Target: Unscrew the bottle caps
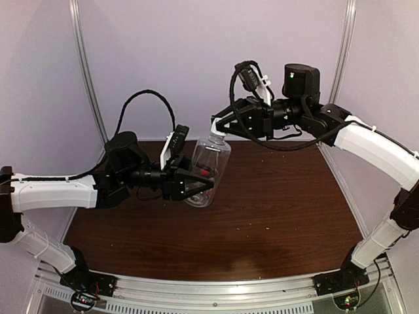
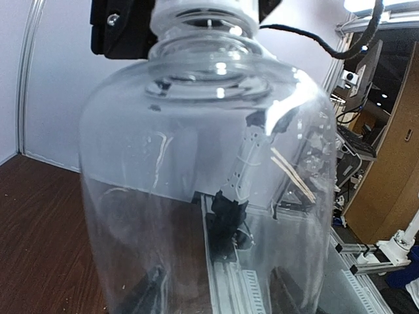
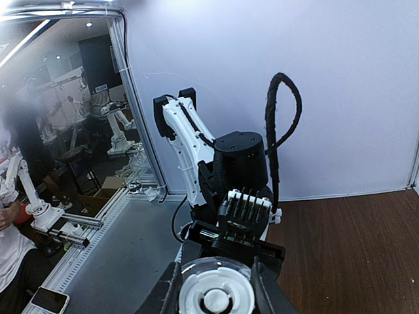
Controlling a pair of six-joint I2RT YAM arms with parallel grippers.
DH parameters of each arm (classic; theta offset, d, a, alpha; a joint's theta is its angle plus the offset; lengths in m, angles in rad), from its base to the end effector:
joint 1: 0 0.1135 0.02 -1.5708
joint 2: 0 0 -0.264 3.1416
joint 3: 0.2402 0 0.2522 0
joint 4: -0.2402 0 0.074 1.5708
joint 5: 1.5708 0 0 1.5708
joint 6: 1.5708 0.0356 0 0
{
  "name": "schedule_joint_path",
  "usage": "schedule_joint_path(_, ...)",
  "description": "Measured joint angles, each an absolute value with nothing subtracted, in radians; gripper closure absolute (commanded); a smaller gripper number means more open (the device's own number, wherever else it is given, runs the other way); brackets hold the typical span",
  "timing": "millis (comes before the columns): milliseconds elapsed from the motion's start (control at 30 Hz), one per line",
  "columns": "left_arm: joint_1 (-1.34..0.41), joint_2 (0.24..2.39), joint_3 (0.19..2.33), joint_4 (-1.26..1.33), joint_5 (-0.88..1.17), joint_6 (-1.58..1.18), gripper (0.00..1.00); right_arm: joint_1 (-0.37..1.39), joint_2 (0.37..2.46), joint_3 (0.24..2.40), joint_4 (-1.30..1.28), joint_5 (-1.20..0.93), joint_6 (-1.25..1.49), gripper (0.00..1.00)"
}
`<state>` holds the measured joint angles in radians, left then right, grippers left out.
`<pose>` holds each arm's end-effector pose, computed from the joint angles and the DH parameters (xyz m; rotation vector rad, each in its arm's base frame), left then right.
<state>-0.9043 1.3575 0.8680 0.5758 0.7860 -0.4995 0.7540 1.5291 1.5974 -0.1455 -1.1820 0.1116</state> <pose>0.1702 -0.2571 0.3178 1.0399 1.4356 -1.6484 0.2228 0.2544 0.4471 -1.4351 1.1937 1.5815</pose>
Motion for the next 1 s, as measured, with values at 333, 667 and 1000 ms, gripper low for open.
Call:
schedule_joint_path(333,-0.904,1.357,0.868,0.603,0.769,-0.503,0.53,0.754,1.530,1.597,-0.176,-1.119,0.126,0.38)
schedule_joint_path(667,-0.904,1.351,0.875,0.564,0.683,-0.463,0.53,0.754,1.506,1.573,-0.204,-1.052,0.147,0.11)
schedule_joint_path(1000,-0.904,1.351,0.892,0.442,0.545,-0.410,0.53,0.770,1.471,1.597,-0.246,-0.817,0.286,0.05)
